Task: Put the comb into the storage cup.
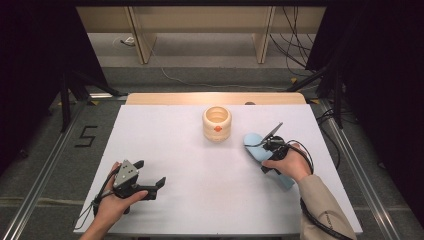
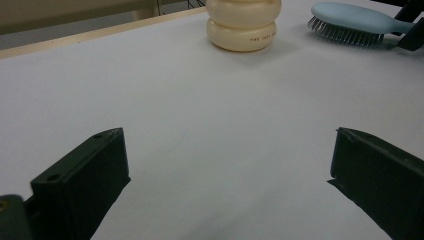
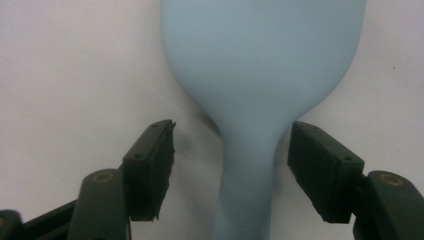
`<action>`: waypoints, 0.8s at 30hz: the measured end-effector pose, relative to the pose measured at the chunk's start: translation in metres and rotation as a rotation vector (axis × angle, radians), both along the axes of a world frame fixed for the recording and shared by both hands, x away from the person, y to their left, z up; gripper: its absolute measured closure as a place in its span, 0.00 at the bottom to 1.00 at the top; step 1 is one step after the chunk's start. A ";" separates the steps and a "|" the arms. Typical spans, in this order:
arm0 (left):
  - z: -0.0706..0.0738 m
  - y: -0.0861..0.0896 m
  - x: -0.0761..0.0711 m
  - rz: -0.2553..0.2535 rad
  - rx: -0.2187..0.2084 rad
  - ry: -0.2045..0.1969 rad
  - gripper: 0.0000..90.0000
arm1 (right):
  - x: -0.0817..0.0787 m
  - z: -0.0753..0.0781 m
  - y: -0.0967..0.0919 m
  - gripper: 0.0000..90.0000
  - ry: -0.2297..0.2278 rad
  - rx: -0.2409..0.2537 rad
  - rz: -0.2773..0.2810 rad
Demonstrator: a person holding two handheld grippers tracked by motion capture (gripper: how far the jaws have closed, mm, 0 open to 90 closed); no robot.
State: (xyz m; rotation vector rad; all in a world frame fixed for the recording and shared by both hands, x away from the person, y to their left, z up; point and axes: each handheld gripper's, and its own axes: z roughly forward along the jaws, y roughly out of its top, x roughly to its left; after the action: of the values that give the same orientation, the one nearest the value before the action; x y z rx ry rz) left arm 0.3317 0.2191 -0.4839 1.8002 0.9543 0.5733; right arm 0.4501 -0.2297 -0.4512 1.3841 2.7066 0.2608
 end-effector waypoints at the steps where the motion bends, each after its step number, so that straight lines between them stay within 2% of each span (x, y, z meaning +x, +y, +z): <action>1: 0.000 0.000 0.000 0.000 0.000 0.000 0.02 | 0.000 0.000 0.000 0.42 0.005 0.000 -0.006; 5: 0.000 0.000 0.000 0.002 0.000 0.000 0.02 | 0.001 0.000 0.000 0.44 0.004 -0.002 0.001; 18: 0.000 0.001 0.000 0.003 -0.003 0.002 0.02 | 0.003 -0.002 0.002 0.56 0.052 -0.003 -0.020; 24: 0.000 0.001 -0.001 0.001 -0.004 0.002 0.02 | 0.005 -0.003 0.002 0.58 0.052 -0.011 -0.036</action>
State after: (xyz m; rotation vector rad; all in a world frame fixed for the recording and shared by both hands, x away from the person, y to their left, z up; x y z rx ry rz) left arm 0.3312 0.2196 -0.4841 1.7973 0.9575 0.5704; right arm 0.4554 -0.2275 -0.4539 1.4557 2.7169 0.2093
